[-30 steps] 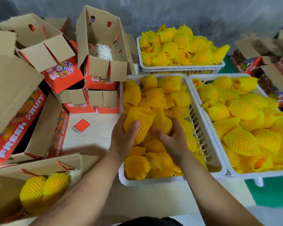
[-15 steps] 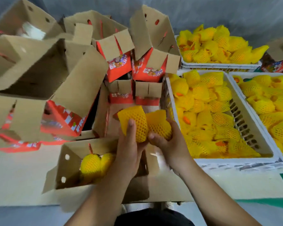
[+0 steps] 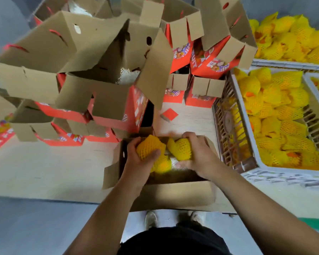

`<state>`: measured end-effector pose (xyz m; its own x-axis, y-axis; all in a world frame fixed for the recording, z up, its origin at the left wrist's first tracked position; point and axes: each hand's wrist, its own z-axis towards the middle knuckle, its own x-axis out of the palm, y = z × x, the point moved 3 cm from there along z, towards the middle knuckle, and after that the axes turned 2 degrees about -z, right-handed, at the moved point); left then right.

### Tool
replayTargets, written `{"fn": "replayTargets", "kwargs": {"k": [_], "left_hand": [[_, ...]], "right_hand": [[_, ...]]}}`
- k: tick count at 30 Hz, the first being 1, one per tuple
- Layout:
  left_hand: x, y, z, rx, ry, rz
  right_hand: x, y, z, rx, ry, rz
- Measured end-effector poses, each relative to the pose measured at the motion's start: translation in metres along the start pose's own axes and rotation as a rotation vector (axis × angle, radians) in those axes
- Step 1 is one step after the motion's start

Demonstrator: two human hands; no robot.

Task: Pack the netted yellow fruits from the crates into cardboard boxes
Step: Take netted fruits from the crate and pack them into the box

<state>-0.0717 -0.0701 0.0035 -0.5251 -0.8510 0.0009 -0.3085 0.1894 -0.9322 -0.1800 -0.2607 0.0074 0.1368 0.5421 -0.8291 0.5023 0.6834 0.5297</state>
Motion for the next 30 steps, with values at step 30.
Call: {"fn": "replayTargets", "kwargs": {"k": [30], "left_hand": [[-0.043,-0.009,0.019,0.626,0.058,0.734]], "right_hand": [[0.050,0.036,0.001,0.259,0.521,0.217]]}}
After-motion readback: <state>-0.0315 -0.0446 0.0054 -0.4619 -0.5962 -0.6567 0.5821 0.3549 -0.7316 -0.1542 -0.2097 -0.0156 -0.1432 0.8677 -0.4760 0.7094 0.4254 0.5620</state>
